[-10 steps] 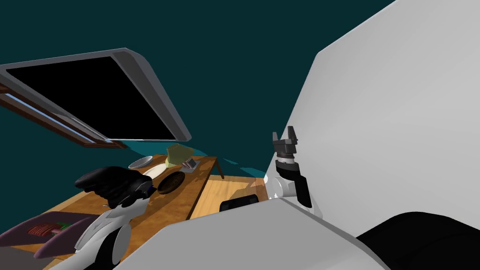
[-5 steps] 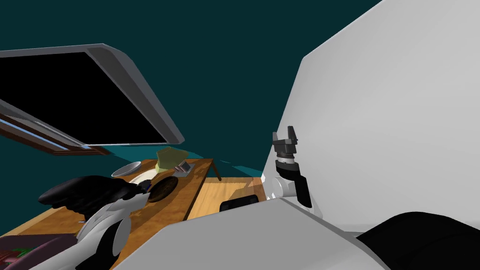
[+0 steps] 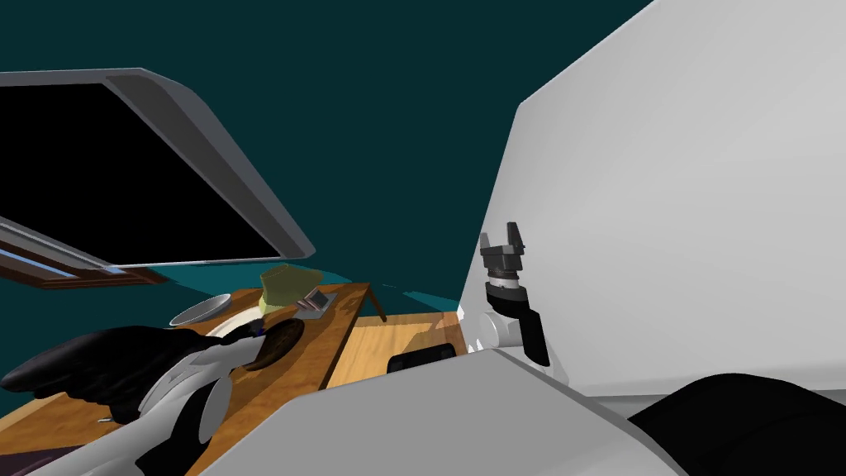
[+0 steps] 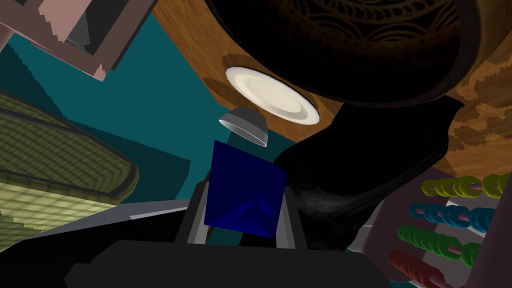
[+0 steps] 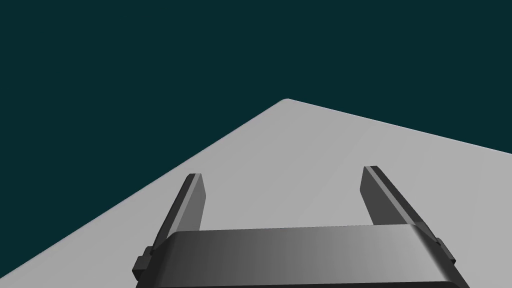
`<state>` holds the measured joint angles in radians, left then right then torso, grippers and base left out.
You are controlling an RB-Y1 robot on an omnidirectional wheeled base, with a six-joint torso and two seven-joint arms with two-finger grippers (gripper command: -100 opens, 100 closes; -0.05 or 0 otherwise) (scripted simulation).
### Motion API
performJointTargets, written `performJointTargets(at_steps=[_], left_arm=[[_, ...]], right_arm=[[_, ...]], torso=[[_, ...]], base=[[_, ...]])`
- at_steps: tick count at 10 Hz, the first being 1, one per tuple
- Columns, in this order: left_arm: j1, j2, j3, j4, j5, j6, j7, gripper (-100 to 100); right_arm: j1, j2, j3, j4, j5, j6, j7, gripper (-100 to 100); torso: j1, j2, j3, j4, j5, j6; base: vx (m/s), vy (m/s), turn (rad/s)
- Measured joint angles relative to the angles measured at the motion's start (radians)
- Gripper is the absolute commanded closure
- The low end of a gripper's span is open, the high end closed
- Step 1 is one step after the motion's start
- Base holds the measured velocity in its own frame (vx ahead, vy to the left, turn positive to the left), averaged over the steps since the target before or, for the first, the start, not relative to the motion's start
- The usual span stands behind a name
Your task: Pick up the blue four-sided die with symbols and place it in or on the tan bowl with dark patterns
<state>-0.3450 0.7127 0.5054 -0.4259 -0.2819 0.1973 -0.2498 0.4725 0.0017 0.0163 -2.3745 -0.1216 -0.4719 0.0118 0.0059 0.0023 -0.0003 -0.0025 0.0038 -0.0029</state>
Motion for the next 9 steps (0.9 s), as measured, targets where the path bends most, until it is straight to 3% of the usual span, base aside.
performJointTargets(at_steps=[1,3,5,6,7,8,9], left_arm=[[-0.011,0.003,-0.001,0.019,-0.012,0.008,0.007,100],[0.014,0.0,-0.026,-0.027,0.032,0.049,-0.003,100],[-0.025,0.011,-0.038,0.042,-0.007,0.067,0.023,100],[-0.02,0.011,-0.046,0.038,0.003,0.078,0.024,100],[-0.002,0.007,-0.052,0.002,0.029,0.099,0.011,100],[-0.005,0.009,-0.062,0.013,0.027,0.114,0.014,100],[0.022,-0.001,-0.075,-0.041,0.06,0.159,0.002,100]], right_arm=[[0.0,0.0,0.0,0.0,0.0,0.0,0.0,0],[0.0,0.0,0.0,0.0,0.0,0.0,0.0,0],[0.0,0.0,0.0,0.0,0.0,0.0,0.0,0],[0.0,0.0,0.0,0.0,0.0,0.0,0.0,0],[0.0,0.0,0.0,0.0,0.0,0.0,0.0,0],[0.0,0.0,0.0,0.0,0.0,0.0,0.0,0],[0.0,0.0,0.0,0.0,0.0,0.0,0.0,0]], torso=[[0.001,0.0,0.0,0.0,0.0,-0.001],[0.001,0.001,0.001,0.0,0.0,-0.001],[0.0,-0.001,-0.001,-0.001,0.0,0.0],[0.001,0.0,0.0,0.0,0.0,-0.001],[0.001,0.0,0.0,0.0,0.0,-0.002],[0.001,0.0,0.0,0.0,0.0,-0.001],[0.001,0.0,0.0,0.0,0.0,-0.001]], base=[[0.004,-0.003,0.012],[0.008,-0.005,-0.059],[0.014,-0.005,-0.059],[0.005,-0.001,0.014],[0.011,0.0,-0.067],[0.016,0.003,-0.066],[0.011,0.001,-0.017]])
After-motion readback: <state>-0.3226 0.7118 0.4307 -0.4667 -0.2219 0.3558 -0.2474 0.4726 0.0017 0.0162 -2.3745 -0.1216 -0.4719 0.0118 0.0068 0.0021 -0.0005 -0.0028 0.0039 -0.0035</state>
